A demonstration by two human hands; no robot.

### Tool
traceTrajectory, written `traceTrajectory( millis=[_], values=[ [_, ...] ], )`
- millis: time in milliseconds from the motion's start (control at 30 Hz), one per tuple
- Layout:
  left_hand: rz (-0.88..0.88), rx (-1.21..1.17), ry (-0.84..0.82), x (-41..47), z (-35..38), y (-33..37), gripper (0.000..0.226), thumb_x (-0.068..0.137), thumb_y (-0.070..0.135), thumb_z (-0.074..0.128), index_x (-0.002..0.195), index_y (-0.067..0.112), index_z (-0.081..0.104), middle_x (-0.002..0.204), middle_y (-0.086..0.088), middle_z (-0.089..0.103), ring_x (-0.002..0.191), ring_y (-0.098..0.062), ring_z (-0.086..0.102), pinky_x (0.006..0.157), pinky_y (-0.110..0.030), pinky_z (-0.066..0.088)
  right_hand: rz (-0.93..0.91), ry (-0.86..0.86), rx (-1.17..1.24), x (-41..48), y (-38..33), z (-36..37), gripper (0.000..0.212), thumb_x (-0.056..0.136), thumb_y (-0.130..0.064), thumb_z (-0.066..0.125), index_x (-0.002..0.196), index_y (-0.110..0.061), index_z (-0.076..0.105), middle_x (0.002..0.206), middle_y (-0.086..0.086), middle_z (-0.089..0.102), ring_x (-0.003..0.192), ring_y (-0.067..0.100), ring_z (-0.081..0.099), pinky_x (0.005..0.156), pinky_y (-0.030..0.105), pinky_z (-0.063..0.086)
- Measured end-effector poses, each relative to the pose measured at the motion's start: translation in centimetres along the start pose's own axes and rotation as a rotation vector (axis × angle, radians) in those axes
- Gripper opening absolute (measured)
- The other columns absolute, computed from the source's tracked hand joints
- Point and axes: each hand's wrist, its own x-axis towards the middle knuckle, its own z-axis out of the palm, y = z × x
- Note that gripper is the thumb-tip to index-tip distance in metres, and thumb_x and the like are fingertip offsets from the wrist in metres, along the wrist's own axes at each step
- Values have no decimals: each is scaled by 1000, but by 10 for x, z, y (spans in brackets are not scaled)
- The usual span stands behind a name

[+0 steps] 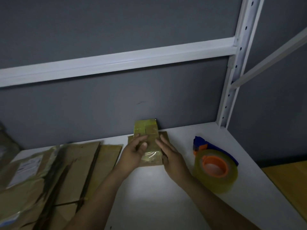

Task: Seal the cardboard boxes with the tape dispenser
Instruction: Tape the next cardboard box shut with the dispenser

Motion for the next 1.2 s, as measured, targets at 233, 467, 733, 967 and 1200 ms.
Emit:
traceTrajectory(
  millis=[233,467,733,967,1200],
  values=[
    [202,67,-196,-4,-54,-25,72,84,-15,61,114,51,64,130,23,53,124,17,41,103,-7,34,-110,-388,-356,28,5,-49,61,92,-26,62,145,-35,33,146,-27,12,137,-5,2,114,23,8],
    [342,208,-252,10,-57,-46,60,65,-12,77,115,20,68,131,30,53,129,6,44,106,-9,31,-295,-347,-396,38,11,-44,57,87,-27,68,139,-16,47,151,-9,30,140,-1,12,113,16,12],
    [506,376,-28,3,-35,-39,42,66,45,75,95,14,71,113,24,61,108,9,54,93,-9,41,-230,-267,-339,31,10,-29,52,85,-29,70,132,-13,54,149,-4,37,132,-5,22,110,24,33],
    [399,310,-7,0,-32,-35,45,71,55,67,94,17,69,113,28,59,109,6,53,92,-13,41,-101,-309,-261,43,-7,-38,47,86,-59,42,112,-23,59,121,-11,48,112,2,45,91,23,44],
    [370,415,65,7,-22,-37,53,62,69,68,83,20,66,95,15,65,88,2,50,75,-4,36,-120,-14,-356,37,5,4,53,76,-62,45,95,-17,65,108,-2,53,99,8,39,69,12,35]
  ],
)
